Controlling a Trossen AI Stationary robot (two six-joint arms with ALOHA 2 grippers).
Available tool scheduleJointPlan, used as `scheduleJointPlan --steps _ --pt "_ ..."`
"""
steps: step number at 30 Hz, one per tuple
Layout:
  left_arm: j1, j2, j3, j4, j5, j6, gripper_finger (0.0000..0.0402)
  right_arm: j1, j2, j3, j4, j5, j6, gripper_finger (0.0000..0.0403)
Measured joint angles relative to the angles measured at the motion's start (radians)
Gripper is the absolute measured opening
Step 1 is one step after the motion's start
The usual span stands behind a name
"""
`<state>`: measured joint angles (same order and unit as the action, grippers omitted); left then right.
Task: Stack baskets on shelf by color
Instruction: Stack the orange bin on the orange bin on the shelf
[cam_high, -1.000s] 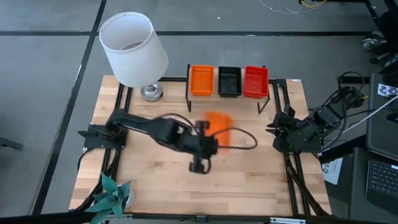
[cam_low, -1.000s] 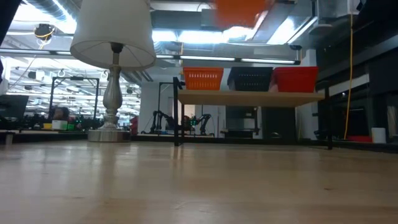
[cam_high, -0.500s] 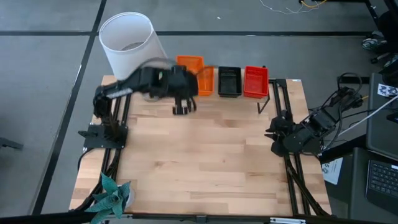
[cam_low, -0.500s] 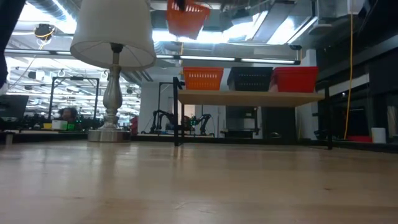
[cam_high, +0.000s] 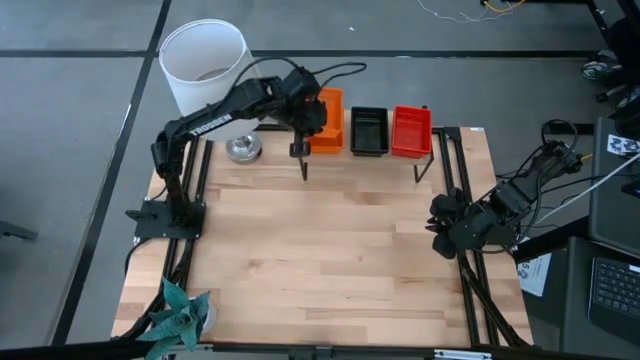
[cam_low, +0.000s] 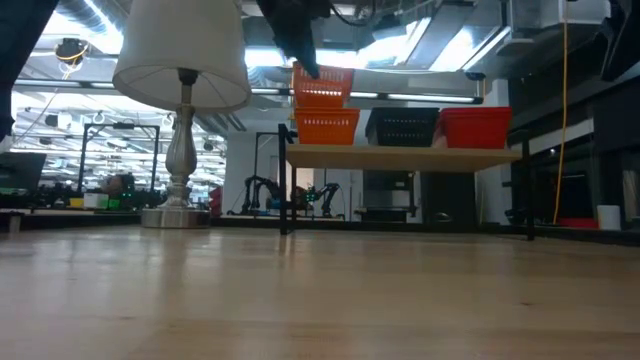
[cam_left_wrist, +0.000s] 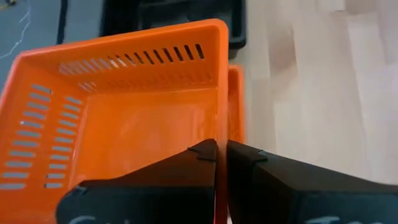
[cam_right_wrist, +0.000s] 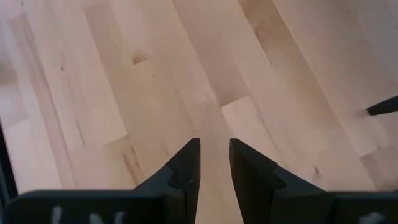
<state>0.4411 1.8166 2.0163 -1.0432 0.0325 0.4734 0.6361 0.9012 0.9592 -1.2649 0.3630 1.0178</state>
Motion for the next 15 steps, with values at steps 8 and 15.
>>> scheduleJointPlan --steps 8,15 --pt "-0.001 0.000 -0.100 0.068 0.014 0.006 0.0000 0.000 0.000 0.000 0.004 0.001 -0.005 0.0086" --pt "-0.008 -0.001 -0.152 0.149 0.011 0.001 0.0000 0.000 0.000 0.000 0.003 0.001 -0.007 0.0086"
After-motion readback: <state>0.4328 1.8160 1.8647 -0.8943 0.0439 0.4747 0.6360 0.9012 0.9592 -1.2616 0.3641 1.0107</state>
